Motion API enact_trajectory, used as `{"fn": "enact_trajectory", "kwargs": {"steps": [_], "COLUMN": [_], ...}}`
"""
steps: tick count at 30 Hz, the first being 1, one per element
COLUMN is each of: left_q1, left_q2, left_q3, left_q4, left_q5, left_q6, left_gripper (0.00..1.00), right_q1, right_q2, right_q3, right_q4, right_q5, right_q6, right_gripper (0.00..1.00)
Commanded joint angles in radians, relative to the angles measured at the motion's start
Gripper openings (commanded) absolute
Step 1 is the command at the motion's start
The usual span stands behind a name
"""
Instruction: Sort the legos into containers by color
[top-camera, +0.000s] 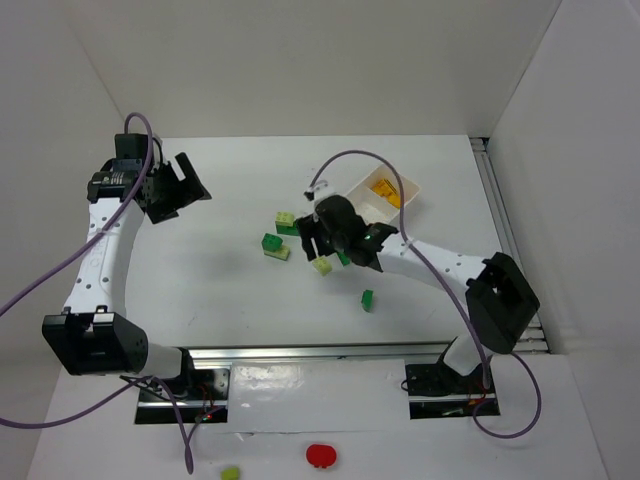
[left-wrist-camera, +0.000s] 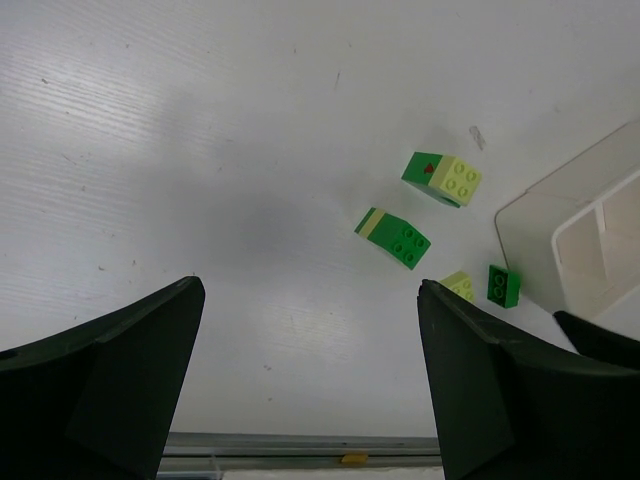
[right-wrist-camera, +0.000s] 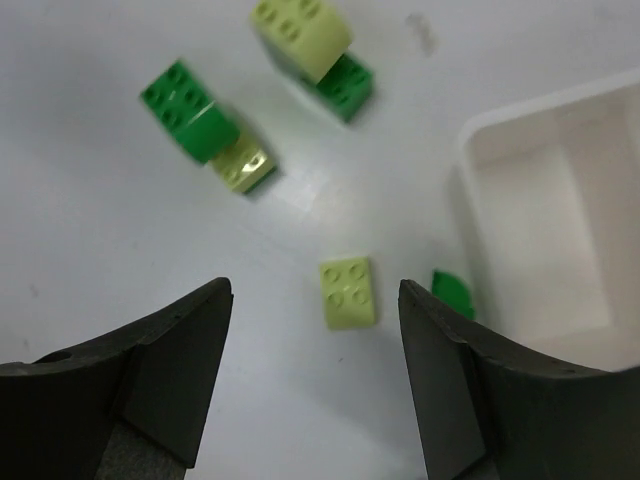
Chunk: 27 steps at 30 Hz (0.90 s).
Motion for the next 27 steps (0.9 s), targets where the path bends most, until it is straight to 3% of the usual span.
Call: {"fn": "enact_trajectory", "kwargs": {"steps": [1, 14, 18, 22, 23, 27], "left_q1": [-0.003, -0.003, -0.003, -0.003, -0.003, -0.003], "left_q2": [-0.012, -0.03, -0.03, -0.03, -0.03, -0.03], "left_q3": [-0.005, -0.033, -0.033, -0.033, -0.033, -0.033], "left_q4": [0.027, 0.027, 0.027, 0.027, 0.027, 0.027], "left_q5": [-0.001, -0.01, -0.02, -0.029, -0.029, -0.029], "left_q6": [0.019, 0.019, 0.019, 0.019, 0.019, 0.019], "left_gripper": [0.97, 0.97, 0.97, 0.97, 0.97, 0.97], "right_q1": [0.051, 0.06, 0.06, 0.06, 0.06, 0.05], "right_q2": [0.008, 0.248, 0.276, 0.285, 0.27, 0.157], "right_q3": [-0.043, -0.012, -0.012, -0.012, -0.003, 0.047], "right_q4": [-0.033, -0.001, 0.008, 0.008, -0.007, -0.027], "right_q5": [-0.023, -0.042, -0.031, 0.006, 0.006, 0.036], "right_q6": [-0.009, -0.052, -0.052, -0.041, -0.032, -0.032], "right_gripper": [0.75, 0.76, 0.68, 0.47, 0.37, 0.31]}}
